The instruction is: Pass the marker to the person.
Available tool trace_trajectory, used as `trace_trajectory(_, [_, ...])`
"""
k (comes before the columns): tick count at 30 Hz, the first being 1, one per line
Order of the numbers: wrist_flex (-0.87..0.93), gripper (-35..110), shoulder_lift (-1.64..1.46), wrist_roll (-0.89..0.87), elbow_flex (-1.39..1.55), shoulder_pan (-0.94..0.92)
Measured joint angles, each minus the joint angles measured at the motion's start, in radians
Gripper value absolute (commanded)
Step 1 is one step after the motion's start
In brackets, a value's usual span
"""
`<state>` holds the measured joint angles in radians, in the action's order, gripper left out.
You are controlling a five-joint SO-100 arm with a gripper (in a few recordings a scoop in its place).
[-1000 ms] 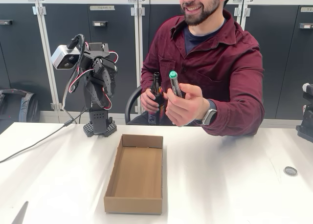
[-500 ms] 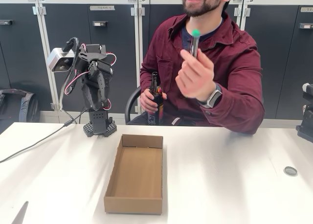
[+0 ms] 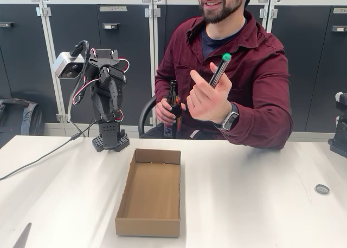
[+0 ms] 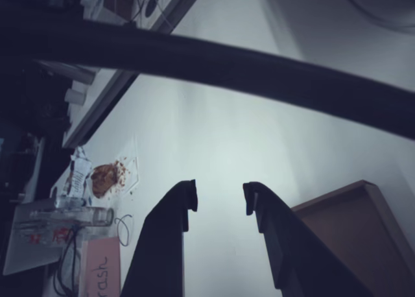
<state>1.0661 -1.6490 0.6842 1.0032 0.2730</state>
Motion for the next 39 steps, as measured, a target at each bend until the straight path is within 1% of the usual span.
trace_trajectory(19, [0.021, 15, 0.002, -0.009, 0.034, 0.017])
trace_trajectory(25, [-0.031, 15, -0.058, -0.009, 0.158, 0.031])
trace_trajectory(39, [-0.038, 15, -0.074, -0.009, 0.163, 0.029])
